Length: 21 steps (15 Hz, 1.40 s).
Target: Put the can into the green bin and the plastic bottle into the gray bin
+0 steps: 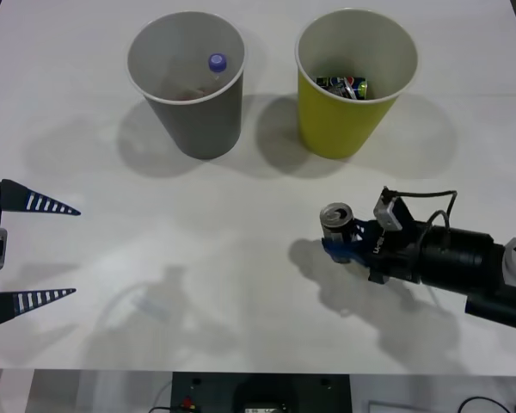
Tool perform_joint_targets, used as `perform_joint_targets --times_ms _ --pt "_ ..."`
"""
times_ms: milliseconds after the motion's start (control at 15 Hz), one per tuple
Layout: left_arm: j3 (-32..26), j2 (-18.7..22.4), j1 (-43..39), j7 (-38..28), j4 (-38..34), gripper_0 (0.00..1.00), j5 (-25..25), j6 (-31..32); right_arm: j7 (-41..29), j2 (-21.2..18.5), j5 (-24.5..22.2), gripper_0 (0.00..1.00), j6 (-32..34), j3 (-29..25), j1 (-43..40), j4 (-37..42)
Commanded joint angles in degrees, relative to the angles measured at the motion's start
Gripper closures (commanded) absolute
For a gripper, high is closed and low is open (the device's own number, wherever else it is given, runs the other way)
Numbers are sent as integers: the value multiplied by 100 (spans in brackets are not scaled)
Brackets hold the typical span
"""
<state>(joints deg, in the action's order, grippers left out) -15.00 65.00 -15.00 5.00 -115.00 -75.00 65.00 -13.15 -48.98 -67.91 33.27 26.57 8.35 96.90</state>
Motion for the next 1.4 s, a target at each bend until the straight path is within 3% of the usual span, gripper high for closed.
perform_joint_targets --times_ms 67,333,467,733,867,1133,1400 --pt "0 0 0 0 0 0 0 0 -1453 -297 -495 100 -13 -178 0 356" --pt "0 0 0 0 0 0 0 0 -3607 -517 -1523 100 329 -750 -123 919" --pt "0 0 0 0 0 0 0 0 -4820 -473 -2174 100 1217 -1426 -149 1244" --pt "0 0 0 0 0 0 0 0 -6920 46 -3369 100 3107 -2595 -26 2096" --pt "0 0 0 0 0 0 0 0 -7395 301 -3747 100 3898 -2956 237 2307" --pt "0 0 0 0 0 0 0 0 -7395 538 -4362 100 5243 -3386 1064 2307" --pt "0 0 0 0 0 0 0 0 -7395 591 -4863 100 5673 -3386 1890 2281"
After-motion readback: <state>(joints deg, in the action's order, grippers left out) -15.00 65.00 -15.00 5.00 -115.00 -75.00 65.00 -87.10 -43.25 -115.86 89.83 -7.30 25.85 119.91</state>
